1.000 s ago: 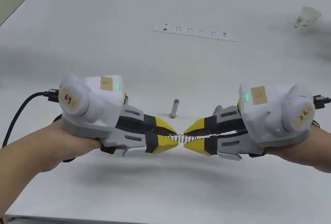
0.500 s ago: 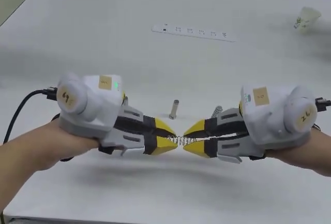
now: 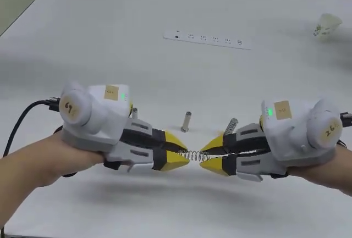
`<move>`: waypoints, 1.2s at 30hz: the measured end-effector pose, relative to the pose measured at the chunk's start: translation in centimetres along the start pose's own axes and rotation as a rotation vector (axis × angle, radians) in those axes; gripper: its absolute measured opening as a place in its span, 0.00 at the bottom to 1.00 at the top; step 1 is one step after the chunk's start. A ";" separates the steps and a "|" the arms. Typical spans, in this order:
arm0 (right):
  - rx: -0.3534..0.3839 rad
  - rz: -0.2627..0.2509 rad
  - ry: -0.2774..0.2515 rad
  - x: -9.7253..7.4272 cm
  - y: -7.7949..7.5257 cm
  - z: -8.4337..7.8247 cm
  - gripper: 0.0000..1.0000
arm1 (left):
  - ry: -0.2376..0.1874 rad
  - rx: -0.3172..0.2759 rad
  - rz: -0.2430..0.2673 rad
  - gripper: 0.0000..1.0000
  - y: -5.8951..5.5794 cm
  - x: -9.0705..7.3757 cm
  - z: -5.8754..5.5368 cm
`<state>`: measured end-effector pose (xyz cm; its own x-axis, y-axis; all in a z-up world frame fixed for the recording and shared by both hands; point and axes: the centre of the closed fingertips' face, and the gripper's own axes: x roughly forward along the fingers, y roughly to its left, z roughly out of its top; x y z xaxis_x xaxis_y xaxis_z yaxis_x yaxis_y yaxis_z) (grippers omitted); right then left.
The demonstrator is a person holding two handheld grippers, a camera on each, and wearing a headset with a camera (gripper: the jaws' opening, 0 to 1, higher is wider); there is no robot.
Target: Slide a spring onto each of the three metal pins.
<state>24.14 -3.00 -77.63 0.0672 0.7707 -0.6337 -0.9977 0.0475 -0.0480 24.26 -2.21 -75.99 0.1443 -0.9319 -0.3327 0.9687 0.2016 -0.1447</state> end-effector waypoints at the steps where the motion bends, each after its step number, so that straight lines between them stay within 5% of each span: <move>1: -0.004 0.001 0.000 0.0 0.0 0.0 0.08 | 0.001 -0.004 0.000 0.01 0.0 0.0 0.0; 16: -0.037 0.005 -0.034 -1.2 0.0 2.6 0.08 | 0.004 -0.009 0.009 0.02 0.4 0.1 -0.2; 36: -0.032 0.028 -0.124 0.2 0.8 5.8 0.07 | 0.034 0.018 0.008 0.02 0.1 0.8 -0.7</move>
<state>23.29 0.89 -73.30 0.0356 0.8443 -0.5347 -0.9984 0.0061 -0.0569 24.31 -2.71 -76.91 0.1450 -0.9197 -0.3650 0.9712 0.2027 -0.1250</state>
